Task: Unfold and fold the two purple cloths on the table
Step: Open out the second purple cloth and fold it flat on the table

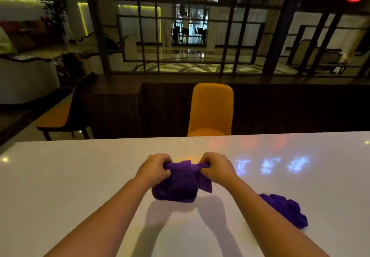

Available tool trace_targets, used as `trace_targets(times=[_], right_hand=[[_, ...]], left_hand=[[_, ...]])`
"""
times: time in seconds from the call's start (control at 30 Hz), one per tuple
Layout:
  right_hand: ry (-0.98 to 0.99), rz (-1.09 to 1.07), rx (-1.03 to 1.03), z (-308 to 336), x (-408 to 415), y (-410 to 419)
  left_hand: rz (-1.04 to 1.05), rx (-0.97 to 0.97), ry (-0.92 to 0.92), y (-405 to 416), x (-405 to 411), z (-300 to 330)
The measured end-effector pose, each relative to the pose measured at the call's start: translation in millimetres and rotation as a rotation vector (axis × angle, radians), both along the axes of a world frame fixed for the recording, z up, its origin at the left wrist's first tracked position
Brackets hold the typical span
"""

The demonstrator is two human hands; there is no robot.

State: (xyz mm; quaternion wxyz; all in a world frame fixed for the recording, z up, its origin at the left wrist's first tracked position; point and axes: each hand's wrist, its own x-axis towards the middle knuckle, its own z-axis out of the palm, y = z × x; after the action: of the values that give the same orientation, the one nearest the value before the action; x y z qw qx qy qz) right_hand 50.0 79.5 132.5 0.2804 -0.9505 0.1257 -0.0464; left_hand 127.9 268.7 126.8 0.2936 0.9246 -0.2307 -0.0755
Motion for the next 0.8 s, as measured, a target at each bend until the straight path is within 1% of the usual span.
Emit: trace_targets(times=[0.1, 0.23, 0.47, 0.6, 0.8], right_hand=[[-0.087, -0.024, 0.001, 59.5, -8.1, -10.0], [-0.190, -0.076, -0.020, 133.2, -26.2, -19.4], [-0.294, -0.140, -0.091, 221.3, -71.5, -24.9], [-0.314, -0.187, -0.131, 241.3, -98.0, -34.2], [-0.304, -0.279, -0.138, 232.8, -138.8, -73.5]], left_hand=[[-0.046, -0.096, -0.067, -7.0, -0.3, 58.0], [-0.124, -0.178, -0.149, -15.9, -4.9, 127.1], [-0.239, -0.249, -0.290, -32.4, -27.8, 216.5], [-0.322, -0.269, -0.300, -49.0, -41.8, 236.9], [-0.398, -0.263, -0.257, -96.9, -73.0, 221.7]])
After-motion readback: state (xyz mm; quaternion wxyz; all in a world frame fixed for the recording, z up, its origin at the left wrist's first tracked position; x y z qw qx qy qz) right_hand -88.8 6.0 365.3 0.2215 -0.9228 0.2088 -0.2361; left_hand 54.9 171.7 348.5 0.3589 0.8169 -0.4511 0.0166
